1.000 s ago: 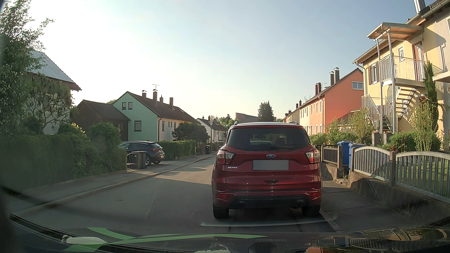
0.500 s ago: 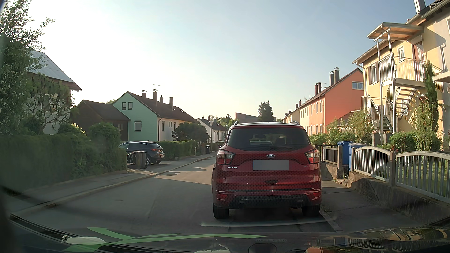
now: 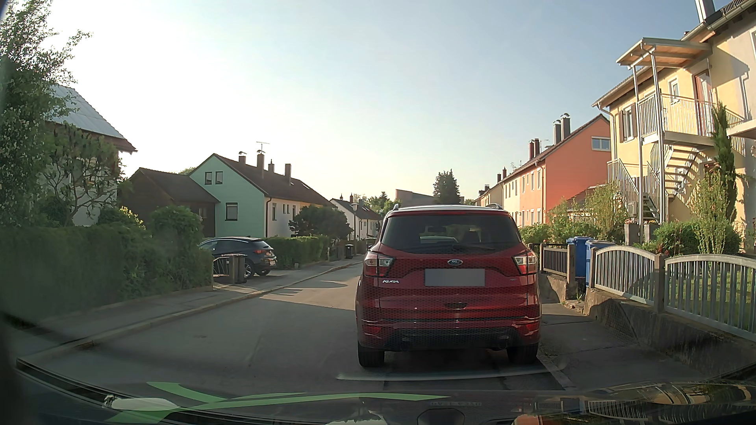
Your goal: Follow the waypoints while adhering to traffic rules and regulations
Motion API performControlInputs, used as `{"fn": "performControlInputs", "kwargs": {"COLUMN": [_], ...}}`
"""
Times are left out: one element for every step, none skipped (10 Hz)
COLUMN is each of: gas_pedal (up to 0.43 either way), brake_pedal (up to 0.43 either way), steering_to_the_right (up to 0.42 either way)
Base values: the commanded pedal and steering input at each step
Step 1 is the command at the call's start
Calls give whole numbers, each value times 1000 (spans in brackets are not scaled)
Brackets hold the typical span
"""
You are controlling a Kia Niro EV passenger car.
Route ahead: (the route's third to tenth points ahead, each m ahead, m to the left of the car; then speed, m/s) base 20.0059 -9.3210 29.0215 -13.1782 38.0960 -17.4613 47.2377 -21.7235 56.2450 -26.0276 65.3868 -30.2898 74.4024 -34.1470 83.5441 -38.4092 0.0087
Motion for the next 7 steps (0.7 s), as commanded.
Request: {"fn": "performControlInputs", "kwargs": {"gas_pedal": [0,0,0,0,0,0,0], "brake_pedal": [256,262,262,268,268,262,268], "steering_to_the_right": [16,16,12,5,-17,-54,-96]}}
